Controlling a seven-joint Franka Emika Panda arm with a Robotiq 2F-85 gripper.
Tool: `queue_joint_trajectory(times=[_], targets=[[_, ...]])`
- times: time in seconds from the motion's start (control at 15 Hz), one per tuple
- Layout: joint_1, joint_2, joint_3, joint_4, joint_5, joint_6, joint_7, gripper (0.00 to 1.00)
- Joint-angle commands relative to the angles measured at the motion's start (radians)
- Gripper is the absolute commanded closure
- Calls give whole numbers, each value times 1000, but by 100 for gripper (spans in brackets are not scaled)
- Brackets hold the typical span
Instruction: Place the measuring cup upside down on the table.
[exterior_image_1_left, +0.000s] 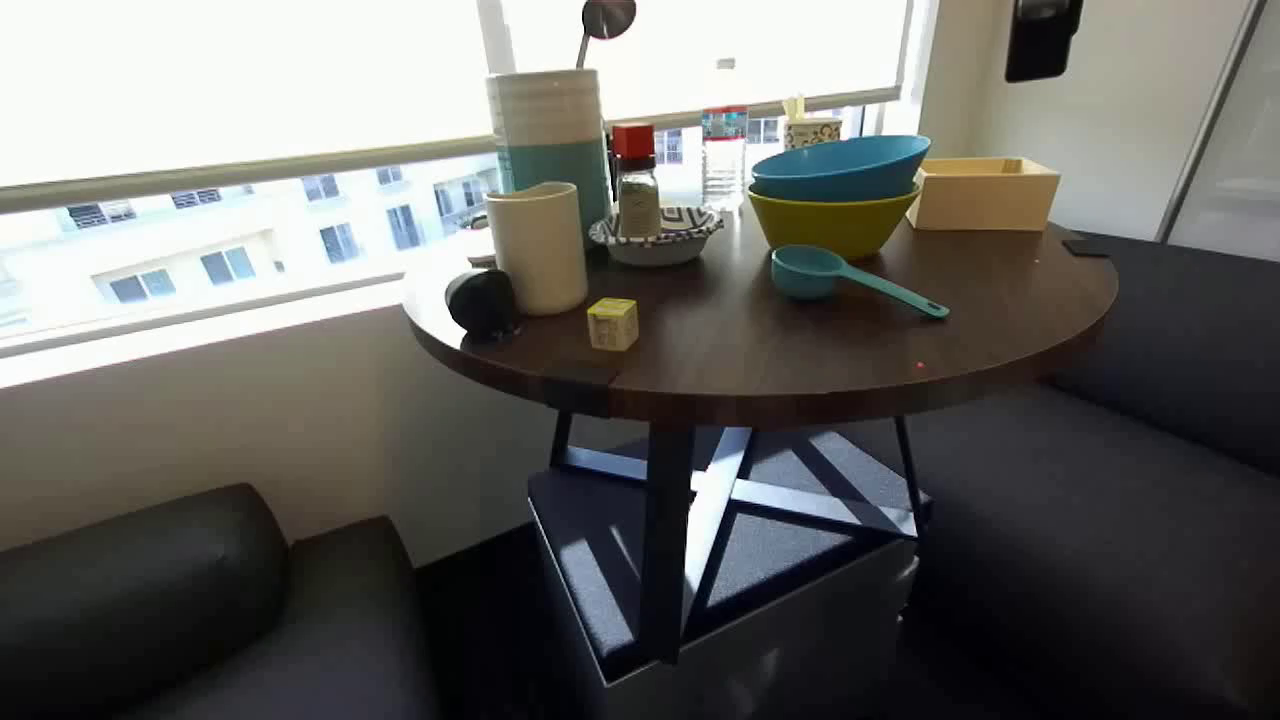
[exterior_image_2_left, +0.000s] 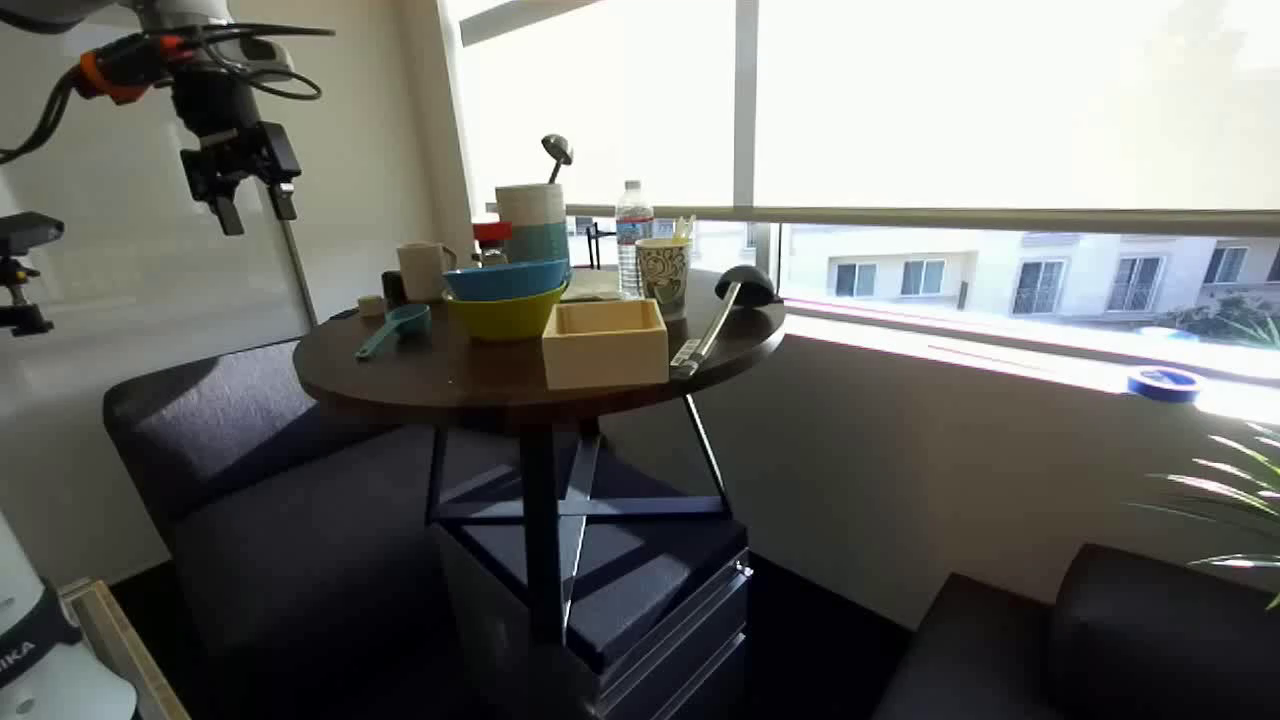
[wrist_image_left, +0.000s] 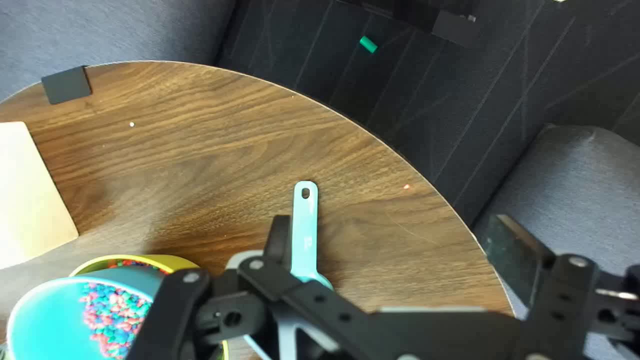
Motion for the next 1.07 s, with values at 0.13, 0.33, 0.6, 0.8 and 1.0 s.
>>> queue_joint_trajectory(times=[0.13,0.33,0.6,0.8,1.0], targets=[[27,6,-20,4,-10,-4,11,0],[25,22,-36,11,13,-15,7,0],[30,84,-149,0,156,16,-113,0],[24,132,-217,-5,258,32,-213,0],[11,174,-258,-33,329,90,-282,0]])
